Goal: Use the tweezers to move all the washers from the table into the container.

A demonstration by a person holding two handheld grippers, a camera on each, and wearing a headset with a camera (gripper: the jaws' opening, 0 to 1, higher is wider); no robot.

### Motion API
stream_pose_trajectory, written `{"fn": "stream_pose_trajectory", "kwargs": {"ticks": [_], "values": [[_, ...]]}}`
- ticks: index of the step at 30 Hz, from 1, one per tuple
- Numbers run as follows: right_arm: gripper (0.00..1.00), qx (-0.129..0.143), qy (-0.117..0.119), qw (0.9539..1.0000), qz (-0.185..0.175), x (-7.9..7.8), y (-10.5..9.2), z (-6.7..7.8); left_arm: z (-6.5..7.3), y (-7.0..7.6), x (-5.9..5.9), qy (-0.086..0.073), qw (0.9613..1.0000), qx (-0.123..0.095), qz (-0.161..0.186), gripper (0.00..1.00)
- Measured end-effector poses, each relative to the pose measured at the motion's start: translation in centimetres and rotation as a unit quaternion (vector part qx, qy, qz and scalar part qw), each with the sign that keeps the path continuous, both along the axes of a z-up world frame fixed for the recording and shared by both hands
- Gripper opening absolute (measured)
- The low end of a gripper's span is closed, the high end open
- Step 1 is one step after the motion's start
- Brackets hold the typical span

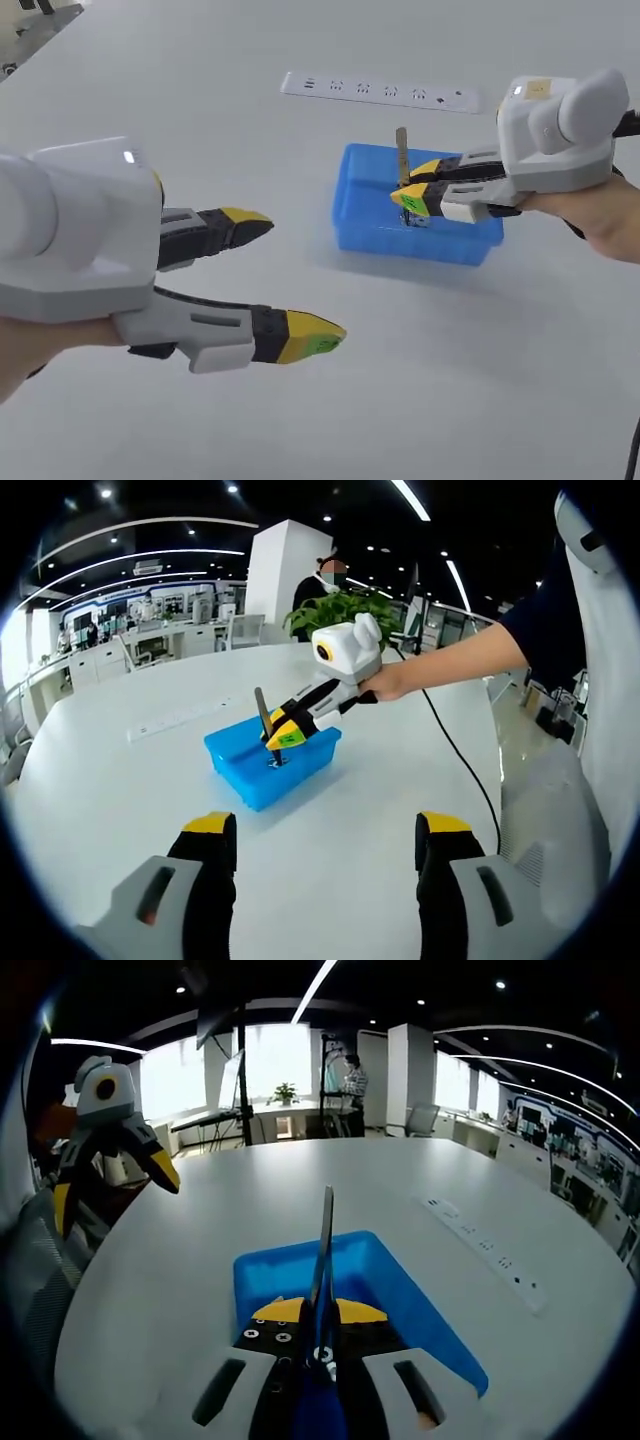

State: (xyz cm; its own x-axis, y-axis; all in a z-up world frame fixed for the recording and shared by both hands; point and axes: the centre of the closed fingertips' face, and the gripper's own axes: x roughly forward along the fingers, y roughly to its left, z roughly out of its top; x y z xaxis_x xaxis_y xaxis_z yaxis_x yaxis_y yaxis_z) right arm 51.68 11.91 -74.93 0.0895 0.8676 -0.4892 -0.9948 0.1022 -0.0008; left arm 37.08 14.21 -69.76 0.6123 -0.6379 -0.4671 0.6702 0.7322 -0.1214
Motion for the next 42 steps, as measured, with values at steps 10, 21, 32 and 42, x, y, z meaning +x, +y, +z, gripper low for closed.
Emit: {"fn": "stream_pose_trajectory", "kwargs": {"ticks": [10,21,32,42], "values": [[0.11,0.015,0.017,0.9997,-0.003,-0.5,0.3,0.1,0.2,-0.3,0.2,-0.001,1.0000,-0.003,-0.002,0.77],[0.10,0.025,0.009,0.9997,0.002,-0.8,0.1,0.4,2.3,-0.5,6.4,-0.039,0.9989,-0.024,0.010,0.73],[0.10,0.032,0.006,0.9994,0.008,-0.9,-0.1,0.7,2.7,-2.7,14.3,-0.039,0.9965,-0.074,0.011,0.55],[0.10,0.036,0.005,0.9993,0.005,-0.6,-0.7,1.0,1.7,-4.4,15.3,-0.028,0.9977,-0.060,-0.016,0.28]]}}
